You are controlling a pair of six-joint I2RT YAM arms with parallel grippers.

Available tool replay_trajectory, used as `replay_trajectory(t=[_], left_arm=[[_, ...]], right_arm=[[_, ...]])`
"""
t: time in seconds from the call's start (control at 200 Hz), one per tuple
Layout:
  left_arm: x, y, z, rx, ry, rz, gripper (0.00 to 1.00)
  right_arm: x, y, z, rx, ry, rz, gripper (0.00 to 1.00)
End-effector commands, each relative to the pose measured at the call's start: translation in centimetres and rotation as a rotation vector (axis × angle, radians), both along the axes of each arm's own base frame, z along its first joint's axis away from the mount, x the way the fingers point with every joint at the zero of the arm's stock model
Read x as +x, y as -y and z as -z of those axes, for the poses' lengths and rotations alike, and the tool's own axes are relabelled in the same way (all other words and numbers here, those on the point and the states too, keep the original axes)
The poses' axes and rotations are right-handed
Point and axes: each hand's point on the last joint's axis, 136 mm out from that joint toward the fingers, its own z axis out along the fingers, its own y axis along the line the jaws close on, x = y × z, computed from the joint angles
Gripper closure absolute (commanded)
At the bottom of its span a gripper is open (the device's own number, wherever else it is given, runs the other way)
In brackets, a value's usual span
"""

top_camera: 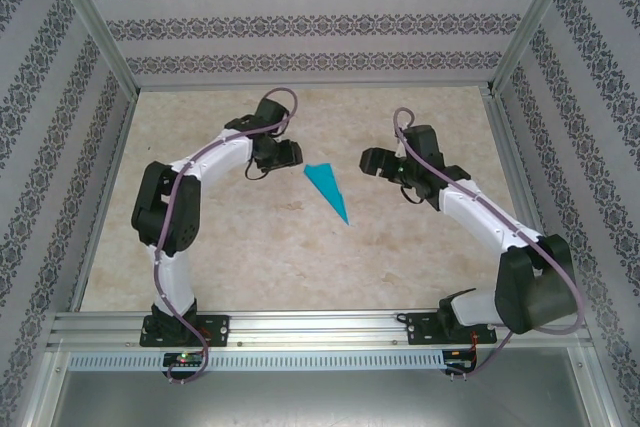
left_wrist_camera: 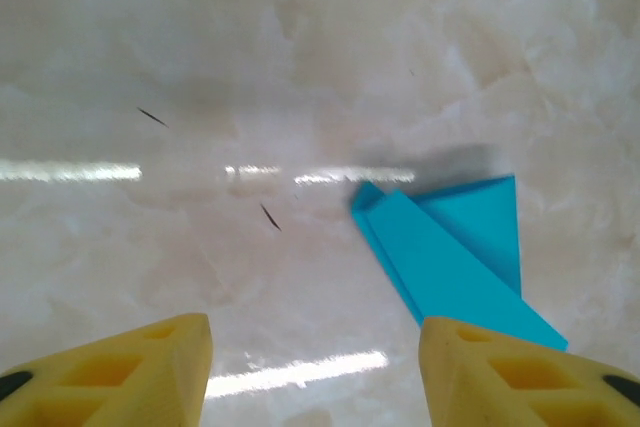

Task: Fold a paper plane with a square sheet of paper (pick it up from the middle)
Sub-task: Fold the wing for the fifth time at the center of the table, then turn over a paper plane at the center of the table.

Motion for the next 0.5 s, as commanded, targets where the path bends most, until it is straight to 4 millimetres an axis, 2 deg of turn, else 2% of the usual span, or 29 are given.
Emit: replay_trajectory(t=[0.0,0.26,0.365,0.495], left_arm=[[-1.9,2.2,-0.4,0.103,-0.018,0.002,0.39],[-4.2,8.4,1.0,0.240,-0.029,0.090,0.33],[-4.2,9.7,1.8,0.298,-0.034,0.104,0.35],[-4.1,10.0,3.1,0.346,-0.051,0.098,0.42]], right_arm=[[0.1,2.7,1.4,-0.069,0.020,0.074,0.11],[0.1,4.5,3.9,-0.038,-0.017,0.146,0.09],[-0.1,5.2,4.5,-0.001,-0.042,0.176,0.09],[-0.2,5.5,4.4,0.046,-0.048,0.189,0.09]])
